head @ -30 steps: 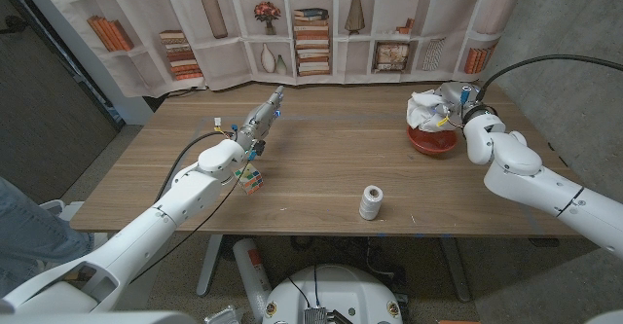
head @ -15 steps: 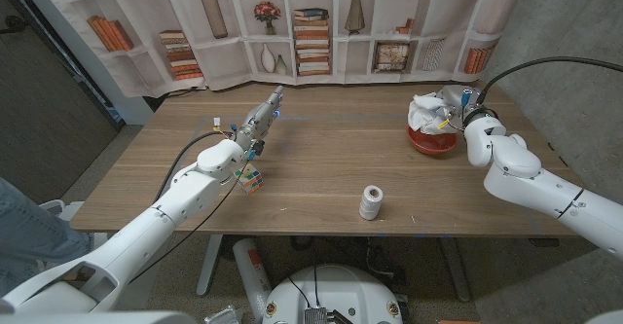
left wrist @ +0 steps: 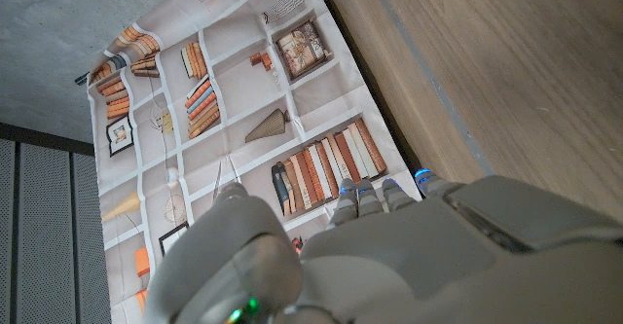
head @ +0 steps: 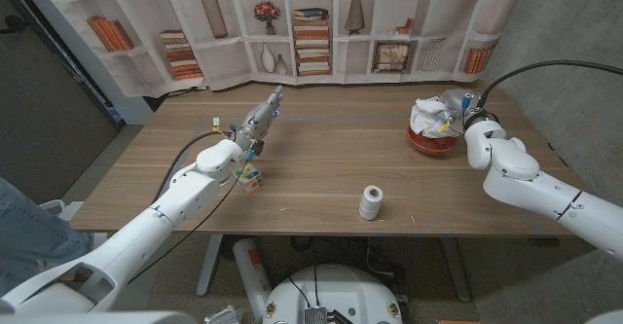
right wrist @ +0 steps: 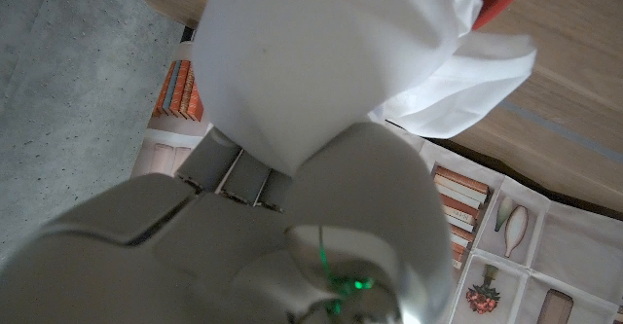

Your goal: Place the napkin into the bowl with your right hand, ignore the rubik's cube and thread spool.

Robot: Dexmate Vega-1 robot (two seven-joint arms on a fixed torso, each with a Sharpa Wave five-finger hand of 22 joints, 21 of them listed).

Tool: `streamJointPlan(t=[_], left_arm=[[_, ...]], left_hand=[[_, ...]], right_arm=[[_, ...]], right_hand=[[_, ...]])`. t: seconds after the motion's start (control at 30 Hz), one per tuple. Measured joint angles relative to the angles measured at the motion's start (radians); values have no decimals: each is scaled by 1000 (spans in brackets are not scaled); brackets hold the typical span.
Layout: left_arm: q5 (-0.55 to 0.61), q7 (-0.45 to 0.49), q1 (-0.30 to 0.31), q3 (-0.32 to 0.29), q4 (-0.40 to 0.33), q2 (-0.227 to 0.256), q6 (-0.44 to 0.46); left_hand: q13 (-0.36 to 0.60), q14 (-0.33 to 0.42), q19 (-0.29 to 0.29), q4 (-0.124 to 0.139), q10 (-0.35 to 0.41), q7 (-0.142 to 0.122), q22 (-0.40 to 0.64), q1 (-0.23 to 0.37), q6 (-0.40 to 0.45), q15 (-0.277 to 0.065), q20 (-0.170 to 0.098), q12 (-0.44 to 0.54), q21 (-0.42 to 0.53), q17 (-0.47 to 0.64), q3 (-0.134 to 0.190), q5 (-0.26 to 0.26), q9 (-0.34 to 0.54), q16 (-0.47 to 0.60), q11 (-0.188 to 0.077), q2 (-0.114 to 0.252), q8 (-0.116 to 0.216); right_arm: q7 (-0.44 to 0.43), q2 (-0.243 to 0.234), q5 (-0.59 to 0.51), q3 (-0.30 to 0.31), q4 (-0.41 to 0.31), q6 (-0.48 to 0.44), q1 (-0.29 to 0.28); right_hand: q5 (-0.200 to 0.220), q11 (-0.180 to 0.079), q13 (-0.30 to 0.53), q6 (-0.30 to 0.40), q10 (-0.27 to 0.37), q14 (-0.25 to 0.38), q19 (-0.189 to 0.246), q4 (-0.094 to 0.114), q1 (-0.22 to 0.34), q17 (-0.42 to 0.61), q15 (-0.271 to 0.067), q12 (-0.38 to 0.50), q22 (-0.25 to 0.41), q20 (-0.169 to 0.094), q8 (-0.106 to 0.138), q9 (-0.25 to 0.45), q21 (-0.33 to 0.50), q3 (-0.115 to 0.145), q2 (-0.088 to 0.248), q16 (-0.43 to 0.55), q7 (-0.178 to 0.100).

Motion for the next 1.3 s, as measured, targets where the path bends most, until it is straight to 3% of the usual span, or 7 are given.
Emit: streamJointPlan(t=[1.3], left_arm=[[-7,1,9,-6,9,1,-4]], left_hand=[[0,0,0,0,0,0,0,4,0,0,0,0,0,0,-8,0,0,0,0,4,0]], right_arm=[[14,44,4,-72,96,-12,53]], right_hand=[[0,-3,0,5,3,0,-15,2,-5,0,0,-3,0,4,3,0,15,2,-5,0,-6]])
